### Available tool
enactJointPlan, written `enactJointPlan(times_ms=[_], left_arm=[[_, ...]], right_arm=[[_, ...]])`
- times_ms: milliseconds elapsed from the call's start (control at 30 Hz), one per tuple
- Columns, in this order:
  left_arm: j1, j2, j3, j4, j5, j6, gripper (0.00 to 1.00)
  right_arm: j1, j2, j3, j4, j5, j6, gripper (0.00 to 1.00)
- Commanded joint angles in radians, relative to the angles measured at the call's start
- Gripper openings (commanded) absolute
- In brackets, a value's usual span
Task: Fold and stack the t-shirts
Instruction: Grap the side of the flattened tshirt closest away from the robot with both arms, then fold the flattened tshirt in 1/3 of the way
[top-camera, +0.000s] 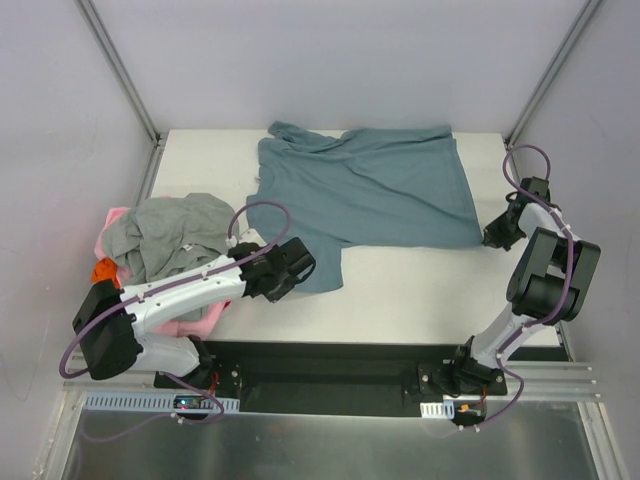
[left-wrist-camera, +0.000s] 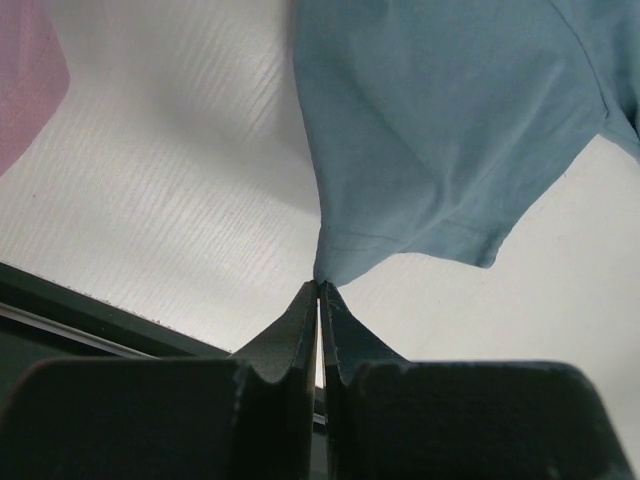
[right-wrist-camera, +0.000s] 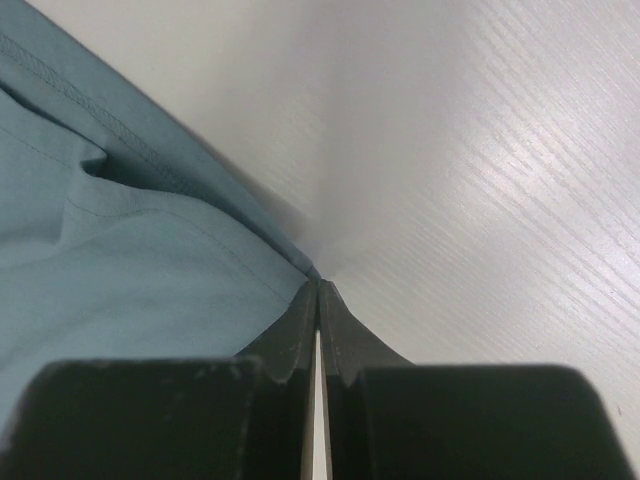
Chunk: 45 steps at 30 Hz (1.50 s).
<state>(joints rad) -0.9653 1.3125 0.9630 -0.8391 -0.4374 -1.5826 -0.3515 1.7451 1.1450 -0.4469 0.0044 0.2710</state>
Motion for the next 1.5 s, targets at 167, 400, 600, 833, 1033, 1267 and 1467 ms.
enactJointPlan(times_ms=[167, 400, 600, 833, 1033, 1267, 1467], left_arm=[[-0.016, 0.004, 0.055, -0.046, -0.076, 0.004, 0.0], [-0.015, 0.01, 0.112, -0.058, -0.179, 0.088, 0.0], [0.003, 0.083, 0.246, -0.06, -0.299, 0.266, 0.0], [0.118, 0.119, 0.385, -0.005, -0.334, 0.485, 0.0], [0.253, 0.159, 0.483, 0.175, -0.258, 0.74, 0.0], [0.312, 0.258, 0.586, 0.285, -0.15, 0.917, 0.0], [0.344, 0.324, 0.657, 0.38, -0.113, 1.062, 0.0]], right_arm=[[-0.006, -0.032, 0.018, -0.026, 0.017, -0.012, 0.01], [-0.006, -0.059, 0.024, -0.023, 0.009, -0.018, 0.01], [-0.006, -0.075, 0.053, -0.029, 0.005, -0.009, 0.01], [-0.006, -0.068, 0.139, -0.032, -0.041, 0.01, 0.01], [-0.004, -0.016, 0.219, -0.044, -0.061, 0.048, 0.01], [-0.003, 0.011, 0.282, -0.042, -0.075, 0.071, 0.01], [-0.003, 0.04, 0.315, -0.041, -0.081, 0.059, 0.01]])
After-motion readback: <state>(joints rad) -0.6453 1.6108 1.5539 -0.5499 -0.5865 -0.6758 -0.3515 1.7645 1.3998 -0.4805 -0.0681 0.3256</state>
